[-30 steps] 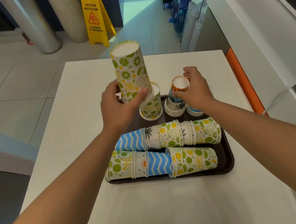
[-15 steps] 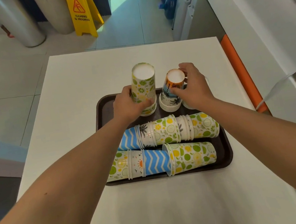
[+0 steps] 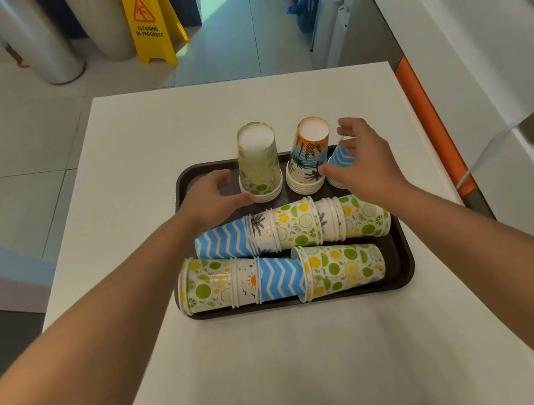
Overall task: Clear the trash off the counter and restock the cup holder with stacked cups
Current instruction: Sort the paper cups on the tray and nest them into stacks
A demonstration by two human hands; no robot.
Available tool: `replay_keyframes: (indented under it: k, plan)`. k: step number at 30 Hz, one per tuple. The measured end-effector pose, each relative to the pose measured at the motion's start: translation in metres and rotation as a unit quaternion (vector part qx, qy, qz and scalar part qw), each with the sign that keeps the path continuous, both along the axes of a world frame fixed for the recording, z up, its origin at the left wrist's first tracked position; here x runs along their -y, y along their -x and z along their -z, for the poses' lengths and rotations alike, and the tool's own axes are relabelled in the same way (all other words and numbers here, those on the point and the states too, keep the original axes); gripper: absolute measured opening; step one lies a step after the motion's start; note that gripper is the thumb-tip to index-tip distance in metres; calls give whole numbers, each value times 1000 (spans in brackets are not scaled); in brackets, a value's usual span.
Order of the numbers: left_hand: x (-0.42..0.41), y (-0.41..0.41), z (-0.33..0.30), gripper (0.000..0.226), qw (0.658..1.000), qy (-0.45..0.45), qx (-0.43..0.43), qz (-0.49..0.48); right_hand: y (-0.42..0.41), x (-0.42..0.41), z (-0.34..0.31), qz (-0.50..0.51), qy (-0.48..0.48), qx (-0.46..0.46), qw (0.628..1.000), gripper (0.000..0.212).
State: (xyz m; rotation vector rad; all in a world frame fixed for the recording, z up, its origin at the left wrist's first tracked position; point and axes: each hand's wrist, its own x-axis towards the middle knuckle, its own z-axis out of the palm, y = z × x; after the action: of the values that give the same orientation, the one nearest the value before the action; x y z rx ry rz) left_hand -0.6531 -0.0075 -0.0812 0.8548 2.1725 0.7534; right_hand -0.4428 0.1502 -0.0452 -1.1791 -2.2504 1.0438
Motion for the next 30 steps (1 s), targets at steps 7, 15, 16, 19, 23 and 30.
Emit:
replay_keyframes:
  k: [7, 15, 16, 19, 23, 30]
  plan:
    - [46, 2, -9, 67, 995, 80, -4, 62, -41, 23, 1, -132, -21, 186, 973, 73]
    - [50, -12, 0, 61, 976, 137, -98, 136, -44, 14, 24, -214, -127, 358, 900, 47]
    - [50, -13, -1, 59, 974, 139, -109, 145, -44, 13, 26, -217, -136, 371, 893, 40]
    - [50, -13, -1, 55, 968, 149, -123, 160, -42, 15, 29, -211, -152, 386, 885, 35]
    - [52, -14, 0, 53, 962, 168, -133, 171, -41, 14, 31, -211, -154, 396, 880, 41]
    - [59, -12, -7, 56, 976, 76, -142, 149, -46, 14, 31, -213, -171, 365, 890, 45]
